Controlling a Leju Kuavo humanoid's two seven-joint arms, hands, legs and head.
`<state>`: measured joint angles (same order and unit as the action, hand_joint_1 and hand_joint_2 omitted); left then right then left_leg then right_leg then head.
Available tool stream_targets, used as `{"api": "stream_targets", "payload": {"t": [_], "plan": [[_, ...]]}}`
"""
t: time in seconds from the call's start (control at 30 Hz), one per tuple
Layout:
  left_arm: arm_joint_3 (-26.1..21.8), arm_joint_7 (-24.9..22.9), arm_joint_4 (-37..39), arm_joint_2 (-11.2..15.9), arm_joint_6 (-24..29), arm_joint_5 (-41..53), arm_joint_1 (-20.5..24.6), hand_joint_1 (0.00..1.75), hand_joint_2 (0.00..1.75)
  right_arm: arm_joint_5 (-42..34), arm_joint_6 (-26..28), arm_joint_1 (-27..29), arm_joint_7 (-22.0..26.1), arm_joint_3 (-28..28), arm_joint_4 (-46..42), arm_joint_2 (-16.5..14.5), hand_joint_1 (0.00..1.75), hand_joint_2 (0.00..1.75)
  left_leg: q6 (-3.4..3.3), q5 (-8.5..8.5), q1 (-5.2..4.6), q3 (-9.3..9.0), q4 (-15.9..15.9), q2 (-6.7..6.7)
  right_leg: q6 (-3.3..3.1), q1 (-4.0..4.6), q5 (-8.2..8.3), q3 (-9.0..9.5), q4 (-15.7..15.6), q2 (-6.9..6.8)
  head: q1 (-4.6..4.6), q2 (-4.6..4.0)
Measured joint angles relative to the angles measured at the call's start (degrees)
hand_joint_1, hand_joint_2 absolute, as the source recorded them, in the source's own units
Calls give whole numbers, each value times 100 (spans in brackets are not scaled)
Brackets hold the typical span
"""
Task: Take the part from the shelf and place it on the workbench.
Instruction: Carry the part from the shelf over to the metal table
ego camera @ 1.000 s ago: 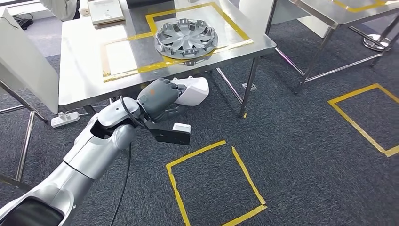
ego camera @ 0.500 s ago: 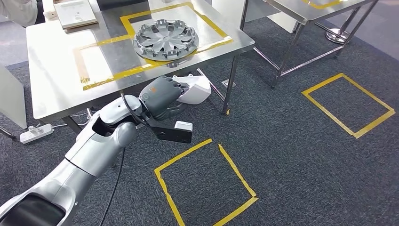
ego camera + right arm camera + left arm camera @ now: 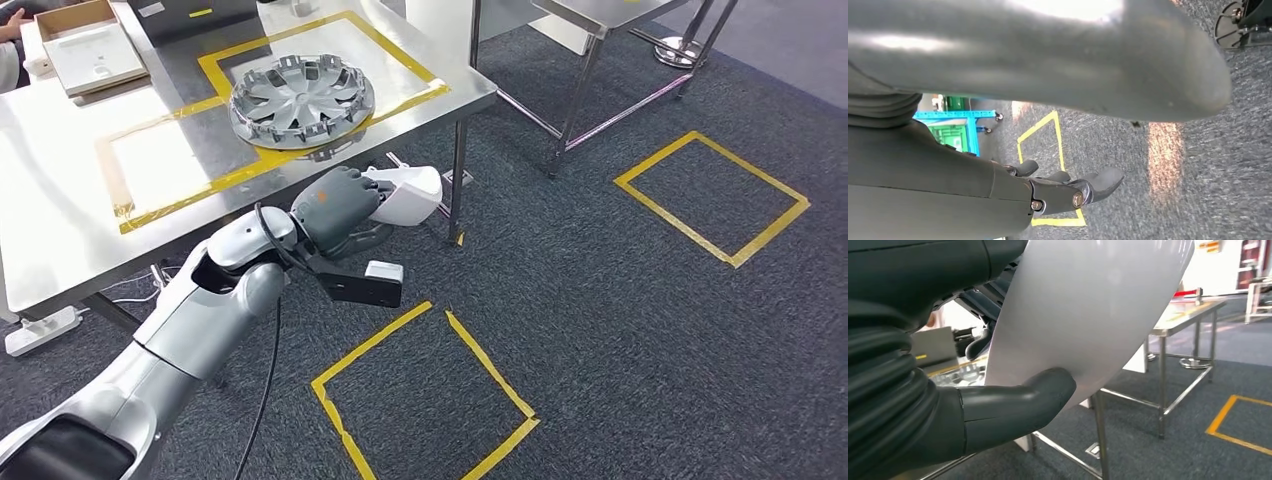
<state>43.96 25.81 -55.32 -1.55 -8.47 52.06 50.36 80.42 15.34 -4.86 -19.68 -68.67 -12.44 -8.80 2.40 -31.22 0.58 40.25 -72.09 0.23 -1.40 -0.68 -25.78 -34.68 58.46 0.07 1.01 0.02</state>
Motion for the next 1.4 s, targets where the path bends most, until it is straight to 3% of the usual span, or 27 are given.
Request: {"api": "stream_targets", "payload": {"t": [0.07,0.1,0.13,0.23,0.3,0.4,0.43,0.47,0.5,0.57,0.63,0.7,0.77,0.83,0.93,1.0,1.07,1.13,1.2,1.27,1.33,1.4], "plan": [[-4,-9,2,23,2,0,-5,162,175,1,5,2,-6,0,-1,-2,0,0,30,510,29,-202,690,-17,71,-17,-97,85,38,39,-4,1],[-7,-13,1,31,4,0,-6,162,175,0,7,-2,6,0,-1,-2,0,0,22,613,35,-312,978,-33,108,-15,-134,96,65,56,-7,1],[-9,-18,-4,35,5,0,-14,162,175,0,7,-6,23,1,-1,-2,0,0,-3,628,32,-376,1133,-52,144,-11,-154,90,82,70,-4,1],[-28,-38,-25,47,8,2,-36,162,175,0,7,-11,54,2,0,-3,0,0,-142,530,20,-425,1209,-78,219,-14,-182,68,88,82,2,1],[-50,-45,-37,54,14,2,-32,162,175,-1,7,-8,40,1,0,-3,0,0,-223,505,39,-464,1222,-78,266,-19,-317,-44,337,53,19,0],[-71,-44,-46,56,25,5,-50,162,175,1,7,-9,37,1,1,-3,0,0,-297,460,24,-505,1222,-70,302,-19,-678,-636,1378,29,40,0],[-74,-45,-46,56,28,9,-68,162,175,2,7,-7,37,1,1,-3,0,0,-311,443,11,-519,1220,-69,297,-17,-702,-817,1631,29,40,1],[-76,-48,-46,57,32,13,-84,162,175,4,7,-4,36,1,1,-3,0,0,-319,424,-1,-540,1219,-70,279,-13,-616,-901,1684,29,40,1],[-79,-52,-48,57,37,19,-97,162,175,7,8,-2,34,1,1,-3,0,0,-320,401,-11,-570,1219,-74,249,-4,-427,-870,1512,29,40,1],[-90,-66,-62,57,47,26,-105,162,175,14,11,-2,35,0,-1,-2,0,0,-304,348,-23,-639,1222,-79,155,36,21,-567,763,13,38,1],[-107,-81,-76,61,56,38,-106,162,175,18,12,-13,46,1,-1,-1,0,0,-260,309,-36,-662,1221,-79,88,92,181,-312,224,-13,38,1],[-121,-92,-82,67,60,55,-114,162,175,18,10,-24,62,2,1,-1,0,0,-200,295,-42,-664,1234,-68,76,120,130,-250,105,-15,45,1],[-133,-95,-102,75,63,68,-122,162,175,19,9,-18,44,2,-1,-2,0,0,-140,242,-42,-662,1207,-55,54,82,118,-200,47,-10,45,0],[-148,-96,-121,92,66,69,-119,162,175,19,8,-15,-16,2,-1,-3,0,0,-86,31,-41,-509,844,-53,11,40,108,-128,-2,-15,33,0],[-156,-96,-121,123,67,70,-148,162,175,19,7,-22,-45,4,0,-9,0,0,-31,-363,-21,-6,-144,-52,-31,35,70,-80,-4,-13,27,1],[-156,-96,-120,132,67,70,-164,162,175,18,7,-23,-43,4,1,-12,0,0,-17,-423,-15,152,-412,-52,-33,33,60,-72,-1,-9,26,1],[-156,-96,-120,135,67,70,-167,162,175,18,7,-22,-43,4,1,-12,0,0,-15,-412,-13,167,-428,-52,-33,32,58,-69,-1,-8,26,1],[-156,-96,-121,143,67,70,-173,162,175,18,4,-19,-45,4,1,-12,0,0,-9,-290,-7,153,-340,-52,-23,28,47,-57,3,-1,26,1],[-162,-100,-129,155,67,73,-174,162,175,17,-4,-19,-46,4,1,-15,0,0,-23,165,5,-169,426,-58,48,19,-8,-29,48,15,27,1],[-168,-105,-140,169,66,80,-175,162,175,17,-13,-23,-44,4,0,-19,0,0,-93,472,-4,-495,1145,-73,148,23,-58,-18,91,26,23,1],[-171,-113,-157,178,65,87,-174,162,175,17,-15,-26,-46,4,-1,-19,0,0,-188,439,2,-544,1211,-82,220,25,-104,-31,129,23,21,1],[-174,-118,-180,168,65,93,-158,162,175,17,-15,-28,-51,4,-1,-23,0,0,-260,428,26,-584,1234,-77,280,14,-274,-187,462,15,35,0]]}}
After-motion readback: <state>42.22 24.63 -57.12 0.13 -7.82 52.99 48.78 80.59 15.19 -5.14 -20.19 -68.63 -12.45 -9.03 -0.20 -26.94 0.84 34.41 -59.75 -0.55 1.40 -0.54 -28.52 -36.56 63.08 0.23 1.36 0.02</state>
